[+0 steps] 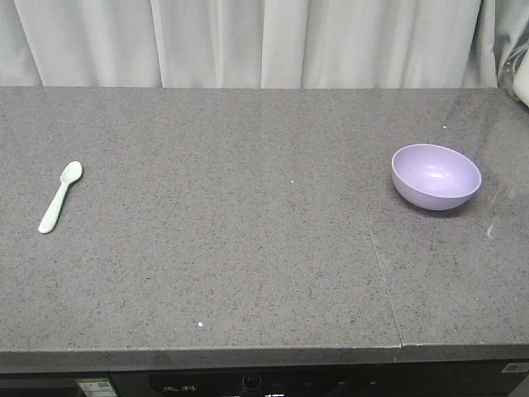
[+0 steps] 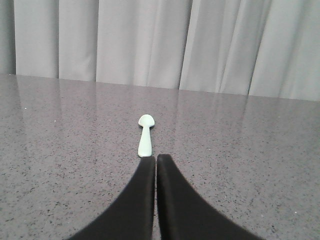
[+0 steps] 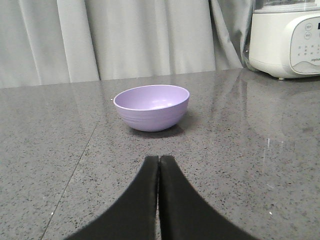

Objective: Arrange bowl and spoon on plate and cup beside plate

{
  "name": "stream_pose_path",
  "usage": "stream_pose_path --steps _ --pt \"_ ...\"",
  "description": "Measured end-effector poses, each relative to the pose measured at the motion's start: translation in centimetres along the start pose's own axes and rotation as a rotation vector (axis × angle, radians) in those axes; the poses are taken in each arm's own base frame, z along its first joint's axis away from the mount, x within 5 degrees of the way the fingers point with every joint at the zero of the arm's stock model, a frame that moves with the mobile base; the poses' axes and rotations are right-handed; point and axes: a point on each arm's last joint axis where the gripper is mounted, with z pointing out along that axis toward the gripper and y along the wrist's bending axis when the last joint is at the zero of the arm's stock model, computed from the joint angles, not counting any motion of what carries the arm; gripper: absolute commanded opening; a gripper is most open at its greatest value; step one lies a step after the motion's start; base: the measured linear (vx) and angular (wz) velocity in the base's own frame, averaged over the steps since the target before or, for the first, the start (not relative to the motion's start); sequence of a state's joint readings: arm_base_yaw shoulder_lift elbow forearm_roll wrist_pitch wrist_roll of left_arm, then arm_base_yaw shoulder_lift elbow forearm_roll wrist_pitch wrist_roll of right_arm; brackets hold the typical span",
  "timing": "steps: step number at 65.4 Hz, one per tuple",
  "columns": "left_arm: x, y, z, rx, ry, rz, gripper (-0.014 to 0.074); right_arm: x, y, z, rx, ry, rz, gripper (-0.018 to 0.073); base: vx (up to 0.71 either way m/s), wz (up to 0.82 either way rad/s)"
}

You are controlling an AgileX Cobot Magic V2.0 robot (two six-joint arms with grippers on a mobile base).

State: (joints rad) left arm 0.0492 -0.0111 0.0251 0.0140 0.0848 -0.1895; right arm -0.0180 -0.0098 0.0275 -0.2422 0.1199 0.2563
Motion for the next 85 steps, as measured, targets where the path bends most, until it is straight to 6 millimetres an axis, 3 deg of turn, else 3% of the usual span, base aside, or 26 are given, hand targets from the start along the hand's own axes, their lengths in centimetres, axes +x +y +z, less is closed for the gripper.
stream_pose_path --steps 85 --pt "0.00 0.00 0.00 0.000 0.000 0.000 -0.0006 0.00 0.00 0.00 0.000 0.000 0.000 -0.0006 0.02 -0.01"
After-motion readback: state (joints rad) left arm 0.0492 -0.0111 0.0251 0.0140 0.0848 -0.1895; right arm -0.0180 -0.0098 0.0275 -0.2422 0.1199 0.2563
